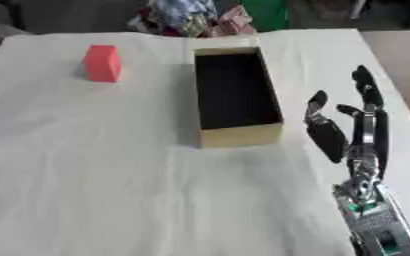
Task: Pick up objects on the table and place them in the box.
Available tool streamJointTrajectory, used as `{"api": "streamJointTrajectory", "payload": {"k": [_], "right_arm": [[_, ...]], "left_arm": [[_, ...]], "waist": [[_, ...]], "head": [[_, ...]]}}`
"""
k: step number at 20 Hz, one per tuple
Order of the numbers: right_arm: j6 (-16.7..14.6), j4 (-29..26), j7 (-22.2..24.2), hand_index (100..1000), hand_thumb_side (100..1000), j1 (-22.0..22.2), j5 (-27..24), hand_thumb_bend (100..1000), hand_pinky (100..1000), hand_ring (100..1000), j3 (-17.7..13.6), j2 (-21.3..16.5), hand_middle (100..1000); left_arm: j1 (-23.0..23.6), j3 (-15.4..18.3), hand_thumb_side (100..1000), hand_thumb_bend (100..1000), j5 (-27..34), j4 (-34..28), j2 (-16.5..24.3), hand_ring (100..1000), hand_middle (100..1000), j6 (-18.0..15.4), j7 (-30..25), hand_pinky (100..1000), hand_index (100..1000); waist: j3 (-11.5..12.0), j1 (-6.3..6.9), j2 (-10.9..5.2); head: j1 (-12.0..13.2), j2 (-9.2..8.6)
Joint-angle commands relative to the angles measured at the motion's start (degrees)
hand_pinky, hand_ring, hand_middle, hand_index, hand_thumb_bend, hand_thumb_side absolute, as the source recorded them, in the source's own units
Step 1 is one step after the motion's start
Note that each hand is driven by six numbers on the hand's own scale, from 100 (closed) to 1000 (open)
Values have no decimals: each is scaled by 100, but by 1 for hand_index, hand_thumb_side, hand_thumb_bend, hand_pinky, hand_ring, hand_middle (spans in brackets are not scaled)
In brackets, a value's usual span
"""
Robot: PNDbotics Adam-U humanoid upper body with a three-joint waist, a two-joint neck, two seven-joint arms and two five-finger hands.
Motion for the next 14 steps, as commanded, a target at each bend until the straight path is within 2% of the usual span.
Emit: {"api": "streamJointTrajectory", "payload": {"k": [1,8,14], "right_arm": [[-32,-105,25,1000,204,-97,-33,100,749,1000,3,-134,924],[-59,-120,55,1000,206,-160,-53,100,750,1000,34,-148,925],[-72,-138,74,1000,209,-238,-57,100,751,1000,50,-176,924]], "left_arm": [[-409,-93,100,799,-432,513,-6,785,837,-399,-141,860,923],[-1183,-174,100,802,-1346,1576,-392,789,814,-788,-263,844,911],[-1565,-109,100,804,-2081,2242,-618,794,810,-1036,-115,834,910]], "waist": [[-35,21,-72],[-269,78,30],[-563,167,181]], "head": [[40,-82],[105,-206],[152,-340]]}}
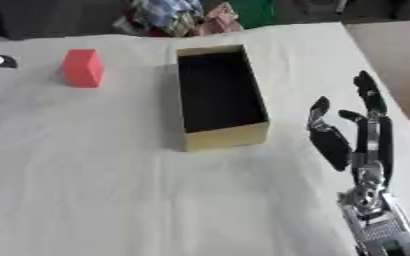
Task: Pick up objects on the table and place them in the box.
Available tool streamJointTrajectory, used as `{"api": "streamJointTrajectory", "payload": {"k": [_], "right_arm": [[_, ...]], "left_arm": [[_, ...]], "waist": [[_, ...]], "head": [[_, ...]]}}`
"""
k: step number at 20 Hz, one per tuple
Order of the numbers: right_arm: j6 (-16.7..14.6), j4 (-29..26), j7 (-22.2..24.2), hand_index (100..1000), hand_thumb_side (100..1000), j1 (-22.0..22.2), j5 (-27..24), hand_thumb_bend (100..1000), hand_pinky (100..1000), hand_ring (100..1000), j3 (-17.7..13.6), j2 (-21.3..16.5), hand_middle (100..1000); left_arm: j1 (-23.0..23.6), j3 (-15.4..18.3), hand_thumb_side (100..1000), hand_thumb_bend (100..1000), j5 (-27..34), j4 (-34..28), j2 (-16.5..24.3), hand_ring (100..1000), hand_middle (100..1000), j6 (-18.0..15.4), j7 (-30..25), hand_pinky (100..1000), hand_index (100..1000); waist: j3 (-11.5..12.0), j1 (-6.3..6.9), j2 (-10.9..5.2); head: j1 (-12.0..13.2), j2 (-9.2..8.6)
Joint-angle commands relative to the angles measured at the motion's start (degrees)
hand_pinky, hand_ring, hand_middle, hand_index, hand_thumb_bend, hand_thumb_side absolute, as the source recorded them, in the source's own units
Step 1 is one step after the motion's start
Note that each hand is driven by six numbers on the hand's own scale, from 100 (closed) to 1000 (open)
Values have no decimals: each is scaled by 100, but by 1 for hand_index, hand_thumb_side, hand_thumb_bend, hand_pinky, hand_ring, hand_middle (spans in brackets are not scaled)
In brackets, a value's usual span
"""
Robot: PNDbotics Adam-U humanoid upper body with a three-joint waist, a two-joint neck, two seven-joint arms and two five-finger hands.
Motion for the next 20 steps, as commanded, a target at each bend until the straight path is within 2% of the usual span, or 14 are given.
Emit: {"api": "streamJointTrajectory", "payload": {"k": [1,9,20], "right_arm": [[-14,-144,4,1000,210,-99,-45,100,751,1000,-15,-134,924],[-51,-163,-3,1000,215,-193,-102,100,751,1000,-8,-136,925],[-71,-174,-3,1000,220,-241,-144,100,751,1000,2,-126,925]], "left_arm": [[-225,98,100,804,-347,222,46,794,811,-128,127,832,911],[-353,157,100,808,-990,537,-126,803,828,-300,368,831,917],[-317,139,114,816,-1506,715,-420,807,864,-272,353,835,925]], "waist": [[-72,26,-56],[-399,129,148],[-462,142,282]], "head": [[29,-128],[49,-291],[60,-360]]}}
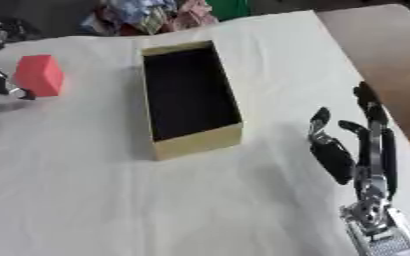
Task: Pick up objects on the table and place them in the box.
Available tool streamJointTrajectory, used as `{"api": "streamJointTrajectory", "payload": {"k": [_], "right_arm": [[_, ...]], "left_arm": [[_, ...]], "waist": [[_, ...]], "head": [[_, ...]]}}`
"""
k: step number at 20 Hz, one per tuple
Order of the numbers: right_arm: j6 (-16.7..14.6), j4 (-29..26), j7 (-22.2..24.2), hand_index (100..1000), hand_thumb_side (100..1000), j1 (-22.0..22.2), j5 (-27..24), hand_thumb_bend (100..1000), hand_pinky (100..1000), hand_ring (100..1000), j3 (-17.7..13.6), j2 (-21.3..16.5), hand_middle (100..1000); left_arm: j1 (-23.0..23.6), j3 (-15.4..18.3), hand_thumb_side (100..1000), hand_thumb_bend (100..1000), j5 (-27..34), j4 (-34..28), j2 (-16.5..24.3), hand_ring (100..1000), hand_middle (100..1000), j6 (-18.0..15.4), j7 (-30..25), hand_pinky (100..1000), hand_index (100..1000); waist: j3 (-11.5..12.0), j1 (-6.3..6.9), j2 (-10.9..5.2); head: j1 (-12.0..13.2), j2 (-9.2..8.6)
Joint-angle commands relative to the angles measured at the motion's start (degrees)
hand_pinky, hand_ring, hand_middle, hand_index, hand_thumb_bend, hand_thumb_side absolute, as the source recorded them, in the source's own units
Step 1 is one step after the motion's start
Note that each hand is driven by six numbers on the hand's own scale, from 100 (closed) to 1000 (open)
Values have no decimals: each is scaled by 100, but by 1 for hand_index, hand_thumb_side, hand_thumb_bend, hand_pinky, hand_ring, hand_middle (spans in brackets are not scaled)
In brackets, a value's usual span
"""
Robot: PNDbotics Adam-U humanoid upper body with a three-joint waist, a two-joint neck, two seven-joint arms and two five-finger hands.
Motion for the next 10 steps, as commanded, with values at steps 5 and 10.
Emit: {"api": "streamJointTrajectory", "payload": {"k": [5,10], "right_arm": [[-32,-135,0,1000,223,-92,-51,100,751,1000,-8,-109,925],[-35,-130,-5,1000,224,-83,-52,100,751,1000,-12,-107,925]], "left_arm": [[-38,58,141,777,-235,69,-33,772,782,26,34,830,898],[-10,92,192,447,-313,102,-55,723,684,199,217,816,832]], "waist": [[-19,-16,-66],[-9,-12,-70]], "head": [[16,-73],[20,-73]]}}
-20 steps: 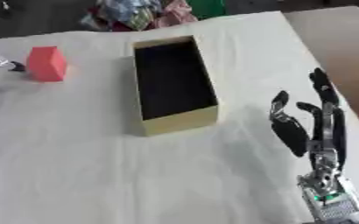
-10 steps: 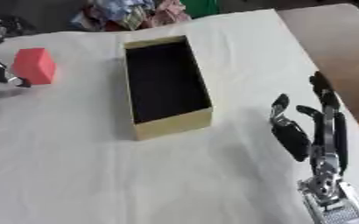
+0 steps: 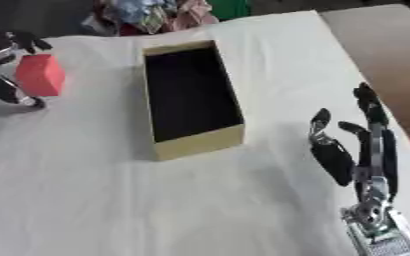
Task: Pick up objects on the table and place them in the box.
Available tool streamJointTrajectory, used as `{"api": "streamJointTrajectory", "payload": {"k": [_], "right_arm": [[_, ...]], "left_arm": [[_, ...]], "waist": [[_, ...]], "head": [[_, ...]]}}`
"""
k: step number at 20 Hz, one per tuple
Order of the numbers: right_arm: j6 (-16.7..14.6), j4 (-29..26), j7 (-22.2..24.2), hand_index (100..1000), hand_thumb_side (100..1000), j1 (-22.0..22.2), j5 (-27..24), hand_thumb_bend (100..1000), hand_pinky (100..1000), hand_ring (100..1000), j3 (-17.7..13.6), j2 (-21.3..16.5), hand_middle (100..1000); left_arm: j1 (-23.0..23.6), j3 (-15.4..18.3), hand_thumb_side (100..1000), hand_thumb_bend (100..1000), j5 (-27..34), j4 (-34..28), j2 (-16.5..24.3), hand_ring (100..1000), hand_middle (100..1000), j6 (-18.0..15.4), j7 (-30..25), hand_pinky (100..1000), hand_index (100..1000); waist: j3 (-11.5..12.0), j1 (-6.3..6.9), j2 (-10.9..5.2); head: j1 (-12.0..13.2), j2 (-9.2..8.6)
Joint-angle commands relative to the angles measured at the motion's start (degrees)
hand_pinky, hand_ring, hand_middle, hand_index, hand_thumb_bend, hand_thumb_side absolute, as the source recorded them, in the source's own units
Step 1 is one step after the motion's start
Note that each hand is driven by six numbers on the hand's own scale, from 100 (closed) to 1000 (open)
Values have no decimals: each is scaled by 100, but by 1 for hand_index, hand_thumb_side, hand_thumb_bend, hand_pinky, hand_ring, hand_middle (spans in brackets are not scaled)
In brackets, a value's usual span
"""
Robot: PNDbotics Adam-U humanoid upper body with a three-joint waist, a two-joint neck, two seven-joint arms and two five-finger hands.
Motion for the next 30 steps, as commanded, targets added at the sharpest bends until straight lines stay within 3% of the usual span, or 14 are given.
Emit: {"api": "streamJointTrajectory", "payload": {"k": [1,5,10,19,26,30], "right_arm": [[-26,-129,-10,1000,223,-56,-31,100,751,1000,-14,-106,925],[-30,-122,-11,1000,223,-43,-21,100,751,1000,-20,-103,925],[-31,-113,-8,1000,220,-22,3,100,752,1000,-27,-97,925],[-36,-96,30,1000,211,18,48,100,752,1000,-19,-84,926],[-37,-87,113,1000,210,-7,57,100,753,1000,37,-25,926],[-38,-85,131,1000,210,-13,60,100,753,1000,41,-18,926]], "left_arm": [[-56,64,192,378,-52,-26,102,708,650,114,140,811,815],[-44,91,183,268,30,-74,153,670,573,239,333,797,774],[-41,83,174,222,254,-254,241,650,542,267,493,790,756],[-153,-243,153,255,948,-1300,266,654,539,34,402,775,761],[-399,-714,146,286,1336,-2184,-86,667,550,-178,98,765,767],[-422,-769,146,286,1405,-2325,-133,667,550,-169,-8,765,767]], "waist": [[5,-11,-113],[37,-15,-152],[98,-27,-231],[207,-59,-410],[190,-118,-483],[187,-123,-487]], "head": [[10,-44],[12,-37],[10,-31],[5,-18],[44,-37],[50,-40]]}}
